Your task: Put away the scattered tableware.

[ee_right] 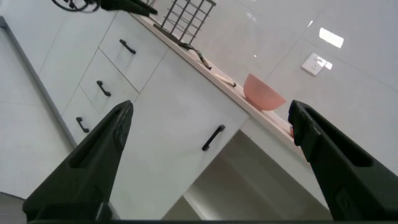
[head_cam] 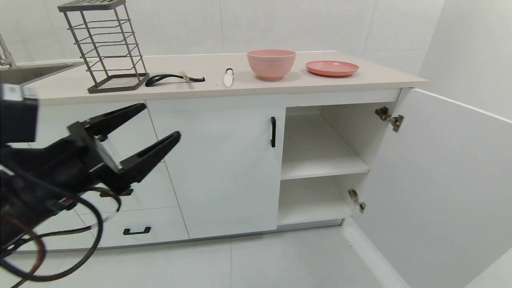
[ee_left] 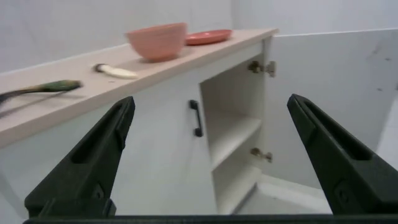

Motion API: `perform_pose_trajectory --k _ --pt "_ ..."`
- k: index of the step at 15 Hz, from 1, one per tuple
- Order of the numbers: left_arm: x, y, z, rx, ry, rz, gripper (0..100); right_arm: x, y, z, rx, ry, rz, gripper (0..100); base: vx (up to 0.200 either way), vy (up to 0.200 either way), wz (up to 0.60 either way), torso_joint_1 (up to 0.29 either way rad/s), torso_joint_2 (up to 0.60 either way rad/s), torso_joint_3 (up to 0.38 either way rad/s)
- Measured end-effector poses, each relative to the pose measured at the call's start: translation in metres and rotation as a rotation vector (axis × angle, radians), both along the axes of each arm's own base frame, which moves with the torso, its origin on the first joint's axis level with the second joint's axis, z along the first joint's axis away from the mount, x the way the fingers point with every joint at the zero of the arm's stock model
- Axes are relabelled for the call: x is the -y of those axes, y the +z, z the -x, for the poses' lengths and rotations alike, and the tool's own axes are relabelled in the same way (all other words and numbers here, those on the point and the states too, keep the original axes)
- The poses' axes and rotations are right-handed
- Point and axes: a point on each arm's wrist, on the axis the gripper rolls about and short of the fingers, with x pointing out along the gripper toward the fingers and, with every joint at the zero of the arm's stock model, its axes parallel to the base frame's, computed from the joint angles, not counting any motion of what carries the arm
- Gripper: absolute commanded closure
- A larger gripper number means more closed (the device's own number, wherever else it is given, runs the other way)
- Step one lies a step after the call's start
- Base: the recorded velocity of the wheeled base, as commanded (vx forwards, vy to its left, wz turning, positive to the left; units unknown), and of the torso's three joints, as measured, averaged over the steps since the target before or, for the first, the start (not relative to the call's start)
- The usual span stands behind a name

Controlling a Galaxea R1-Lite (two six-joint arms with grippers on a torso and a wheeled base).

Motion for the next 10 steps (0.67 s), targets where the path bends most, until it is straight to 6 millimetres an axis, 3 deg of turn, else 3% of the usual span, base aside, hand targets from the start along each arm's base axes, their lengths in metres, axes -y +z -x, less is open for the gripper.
perform_pose_trajectory --k 3,6,10 --pt "-0.029 0.005 0.045 0.093 0.109 0.026 0 0.000 -0.011 0.021 -0.030 -0.041 -0.021 0 0.000 0.000 0.00 0.000 0.00 0.000" --pt "-0.045 0.004 0.087 0.167 0.194 0.043 0 0.000 -0.024 0.041 -0.054 -0.099 -0.045 0 0.000 0.000 0.00 0.000 0.00 0.000" --pt "-0.054 -0.023 0.131 0.055 0.277 0.050 0 0.000 -0.059 0.057 -0.182 -0.165 -0.062 0 0.000 0.000 0.00 0.000 0.00 0.000"
